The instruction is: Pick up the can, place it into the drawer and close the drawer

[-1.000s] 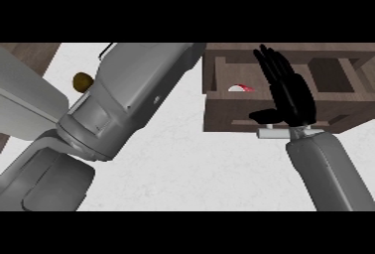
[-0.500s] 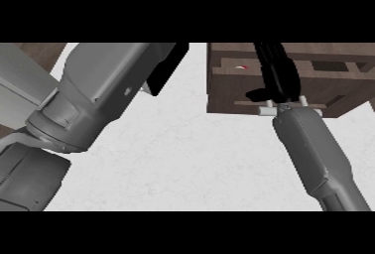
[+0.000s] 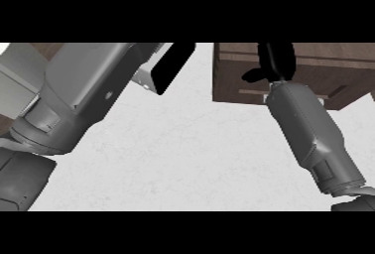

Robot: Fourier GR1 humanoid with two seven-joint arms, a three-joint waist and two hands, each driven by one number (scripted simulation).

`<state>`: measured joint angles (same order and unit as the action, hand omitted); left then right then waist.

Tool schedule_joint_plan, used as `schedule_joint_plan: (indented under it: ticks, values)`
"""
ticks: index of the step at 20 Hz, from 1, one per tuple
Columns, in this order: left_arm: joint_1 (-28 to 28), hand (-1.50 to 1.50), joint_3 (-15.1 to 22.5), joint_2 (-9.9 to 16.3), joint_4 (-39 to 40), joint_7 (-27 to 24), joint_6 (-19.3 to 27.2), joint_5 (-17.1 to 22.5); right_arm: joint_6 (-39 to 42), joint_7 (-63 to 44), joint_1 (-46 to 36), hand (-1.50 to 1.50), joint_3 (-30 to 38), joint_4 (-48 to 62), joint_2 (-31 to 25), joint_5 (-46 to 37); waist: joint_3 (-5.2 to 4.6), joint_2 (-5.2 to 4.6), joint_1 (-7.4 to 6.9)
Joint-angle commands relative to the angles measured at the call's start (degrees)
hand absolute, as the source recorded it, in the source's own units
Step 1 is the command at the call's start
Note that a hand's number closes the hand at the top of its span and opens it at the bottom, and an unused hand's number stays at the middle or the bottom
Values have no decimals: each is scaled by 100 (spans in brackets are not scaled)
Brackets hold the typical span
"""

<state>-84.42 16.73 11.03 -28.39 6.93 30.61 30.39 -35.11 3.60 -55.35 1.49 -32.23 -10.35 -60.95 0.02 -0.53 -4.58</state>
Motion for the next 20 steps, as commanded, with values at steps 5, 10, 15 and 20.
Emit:
schedule_joint_plan:
  ticks: [5, 10, 15, 20]
  values:
    - [445, -150, 93, 279, -793, 445, -85, -39, -209, -112, -1115, -150, 271, 950, -142, -96, 0, -9, -165]
    - [876, -150, 89, 562, -1134, 327, -263, -70, -204, 29, -1469, -150, 474, 1161, -135, 90, 0, -55, -194]
    - [1156, -150, 184, 646, -1555, 491, -230, -106, -57, 752, -1489, -150, 943, 1017, -7, 749, 13, -20, -237]
    - [1298, -150, 208, 734, -1987, 650, -93, -144, -193, 860, -1565, -150, 1007, 1264, 110, 707, 10, -32, -259]
